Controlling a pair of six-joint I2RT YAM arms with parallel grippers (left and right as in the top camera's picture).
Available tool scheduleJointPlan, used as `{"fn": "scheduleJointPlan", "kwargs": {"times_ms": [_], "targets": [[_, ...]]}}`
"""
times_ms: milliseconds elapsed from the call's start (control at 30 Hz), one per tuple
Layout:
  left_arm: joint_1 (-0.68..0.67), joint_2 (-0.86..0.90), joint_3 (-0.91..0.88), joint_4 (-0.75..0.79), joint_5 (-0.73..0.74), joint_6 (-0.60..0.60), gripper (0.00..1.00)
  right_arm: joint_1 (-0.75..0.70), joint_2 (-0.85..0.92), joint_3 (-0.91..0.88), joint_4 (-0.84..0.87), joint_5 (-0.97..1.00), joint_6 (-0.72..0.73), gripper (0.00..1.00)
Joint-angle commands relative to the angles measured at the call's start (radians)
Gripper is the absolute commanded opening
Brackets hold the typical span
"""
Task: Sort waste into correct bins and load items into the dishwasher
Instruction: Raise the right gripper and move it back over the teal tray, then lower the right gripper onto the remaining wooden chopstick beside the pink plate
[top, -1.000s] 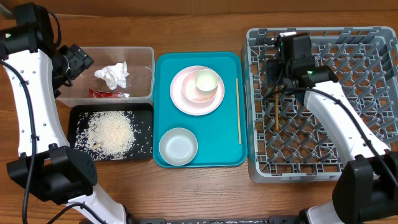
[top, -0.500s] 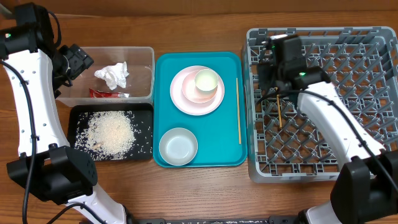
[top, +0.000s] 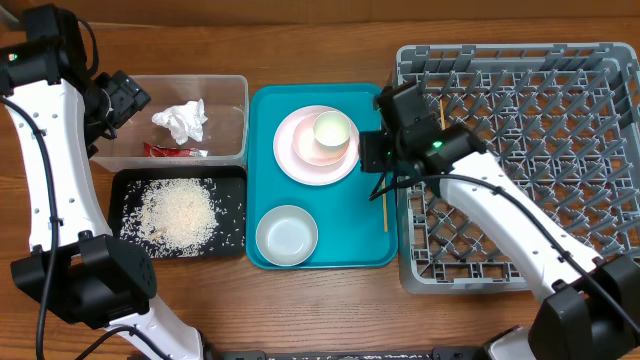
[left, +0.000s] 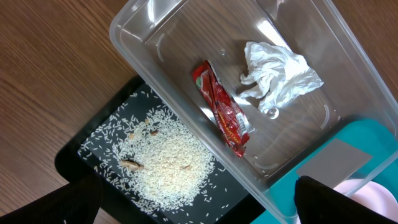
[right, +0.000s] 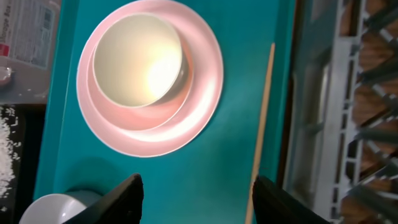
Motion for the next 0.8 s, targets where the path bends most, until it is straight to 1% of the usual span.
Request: {"fn": "scheduleJointPlan", "kwargs": {"times_ms": [0, 100, 133, 267, 467, 600, 700, 767], "targets": [[-0.004, -0.004, 0.005, 0.001, -0.013, 0.012, 1.00, 0.042, 0.008, -0.017, 0.004, 0.010, 0.085, 0.59], [-0.004, -0.004, 0.005, 0.001, -0.013, 0.012, 1.00, 0.074, 0.015, -0.050, 0.004, 0.055, 0.085, 0.58], [-0.004, -0.004, 0.005, 0.001, -0.013, 0.012, 1.00, 0.085, 0.019, -0.063, 0.003, 0.073, 0.085, 0.55], [-0.004, -0.004, 0.005, 0.001, -0.013, 0.012, 1.00, 0.126, 0.040, -0.098, 0.003, 0.135, 0.085, 0.52], [-0.004, -0.004, 0.005, 0.001, -0.013, 0.012, 1.00, 0.152, 0.077, -0.106, 0.003, 0.191, 0.093, 0.51], [-0.004, -0.004, 0.005, 0.000, -0.013, 0.012, 1.00, 0.153, 0.098, -0.106, 0.003, 0.194, 0.108, 0.51], [-0.004, -0.004, 0.005, 0.000, -0.013, 0.012, 1.00, 0.153, 0.124, -0.106, 0.003, 0.194, 0.111, 0.45], [-0.004, -0.004, 0.005, 0.001, -0.013, 0.012, 1.00, 0.153, 0.142, -0.108, 0.003, 0.194, 0.111, 0.43]]}}
